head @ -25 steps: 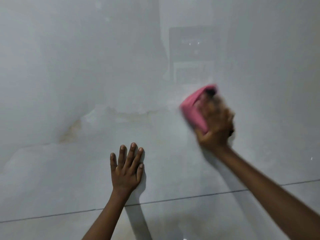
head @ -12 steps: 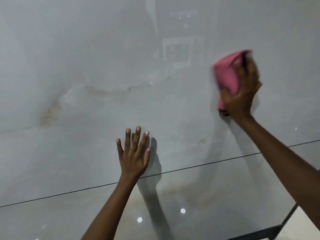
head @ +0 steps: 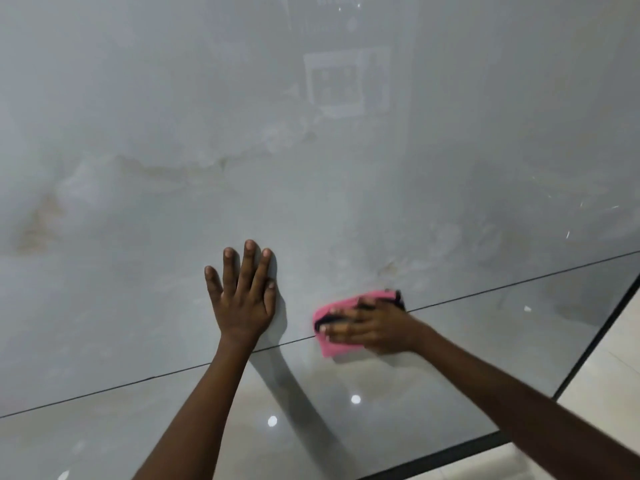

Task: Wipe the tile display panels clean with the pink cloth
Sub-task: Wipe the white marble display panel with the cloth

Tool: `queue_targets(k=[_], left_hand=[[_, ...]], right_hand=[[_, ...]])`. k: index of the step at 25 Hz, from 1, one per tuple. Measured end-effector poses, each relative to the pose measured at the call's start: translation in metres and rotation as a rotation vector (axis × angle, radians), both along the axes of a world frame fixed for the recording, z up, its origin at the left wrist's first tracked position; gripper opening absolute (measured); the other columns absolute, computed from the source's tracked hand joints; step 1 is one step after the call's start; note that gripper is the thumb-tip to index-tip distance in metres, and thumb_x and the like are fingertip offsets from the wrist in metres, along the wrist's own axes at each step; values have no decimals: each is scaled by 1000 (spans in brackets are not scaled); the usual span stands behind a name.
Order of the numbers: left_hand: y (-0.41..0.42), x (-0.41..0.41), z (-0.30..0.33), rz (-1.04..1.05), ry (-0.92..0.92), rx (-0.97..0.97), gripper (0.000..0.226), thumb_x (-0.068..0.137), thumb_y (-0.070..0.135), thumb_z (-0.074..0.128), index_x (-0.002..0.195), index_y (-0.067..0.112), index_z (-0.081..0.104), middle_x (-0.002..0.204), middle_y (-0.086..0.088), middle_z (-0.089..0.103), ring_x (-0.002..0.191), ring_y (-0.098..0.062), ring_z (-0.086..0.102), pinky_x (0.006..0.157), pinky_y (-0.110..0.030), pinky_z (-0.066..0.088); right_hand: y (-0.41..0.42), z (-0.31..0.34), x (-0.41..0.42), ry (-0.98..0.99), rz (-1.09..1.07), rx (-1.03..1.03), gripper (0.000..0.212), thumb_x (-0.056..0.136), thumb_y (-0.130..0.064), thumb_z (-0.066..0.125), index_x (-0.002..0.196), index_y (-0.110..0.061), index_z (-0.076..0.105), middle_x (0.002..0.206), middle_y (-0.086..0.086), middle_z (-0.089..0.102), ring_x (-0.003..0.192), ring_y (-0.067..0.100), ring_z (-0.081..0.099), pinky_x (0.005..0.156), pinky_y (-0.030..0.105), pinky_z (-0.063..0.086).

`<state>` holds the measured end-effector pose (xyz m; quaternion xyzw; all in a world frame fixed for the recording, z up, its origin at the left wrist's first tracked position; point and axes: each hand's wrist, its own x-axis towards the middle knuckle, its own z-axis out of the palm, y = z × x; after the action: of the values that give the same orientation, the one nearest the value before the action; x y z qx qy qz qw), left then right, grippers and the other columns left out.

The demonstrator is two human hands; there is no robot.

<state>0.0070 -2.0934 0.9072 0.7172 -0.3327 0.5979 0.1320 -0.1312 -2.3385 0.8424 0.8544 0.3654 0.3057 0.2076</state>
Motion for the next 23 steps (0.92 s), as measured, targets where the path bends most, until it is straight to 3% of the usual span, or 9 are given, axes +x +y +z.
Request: queue_targets(k=[2,4,8,11,13,16,18,20,23], left_hand=[[2,-13,5,-93,112,-57,64,95,25,39,155,27,16,163,7,0,151,-19,-2,119,-45,-6],[-4,-27,34,-221,188,-150,68,92,22,42,153,34,17,163,10,-3,150,-17,-2,119,-45,-7],[-23,-25,139,-201,136,-252,59,98,27,37,154,25,17,162,4,7,149,-21,0,120,-44,-6],[-27,-8,155,-54,81,-203,56,103,32,28,155,19,13,163,1,1,150,-22,-5,120,-44,-4],[-27,-3,142,15,37,-168,55,103,33,27,155,19,14,163,3,-3,150,-23,-6,120,-45,-4],[-26,-4,148,29,26,-131,55,103,33,26,155,20,13,162,3,-3,150,-24,-6,120,-45,-3],[-23,-6,151,42,22,-132,55,103,33,24,155,20,13,163,4,-5,150,-23,-5,120,-46,-2],[-24,-14,155,-66,64,-170,53,103,33,25,154,22,18,163,6,-5,150,-21,-2,120,-45,-1],[-27,-22,209,-214,19,-222,52,100,31,31,151,20,26,162,-1,13,150,-22,8,120,-44,1]], right_hand=[[-29,87,-5,-164,-74,119,43,99,-27,33,139,-24,46,147,-2,43,137,18,40,99,36,31],[-55,179,-14,-345,-138,337,48,92,-36,46,137,-18,50,144,9,46,134,24,42,102,39,34],[-107,348,-24,-747,-268,787,68,79,-31,56,144,-12,45,151,24,36,140,30,34,111,34,29],[-78,362,-8,-881,-352,1188,73,76,-29,53,146,-13,42,156,15,31,141,26,31,107,30,26],[-33,301,14,-828,-256,1032,66,79,-31,54,142,-13,45,149,19,41,137,30,38,113,37,28],[30,185,23,-516,-179,189,64,82,-37,54,143,-17,43,152,11,35,140,32,35,102,43,35],[29,173,21,-399,-142,-81,66,84,-37,53,146,-22,40,157,5,30,145,28,29,102,42,29],[7,210,20,-419,-122,-34,64,84,-37,52,146,-22,40,156,4,31,144,24,30,102,40,29],[-40,315,13,-668,-194,390,65,80,-39,54,141,-16,47,149,16,40,136,31,37,103,47,38]])
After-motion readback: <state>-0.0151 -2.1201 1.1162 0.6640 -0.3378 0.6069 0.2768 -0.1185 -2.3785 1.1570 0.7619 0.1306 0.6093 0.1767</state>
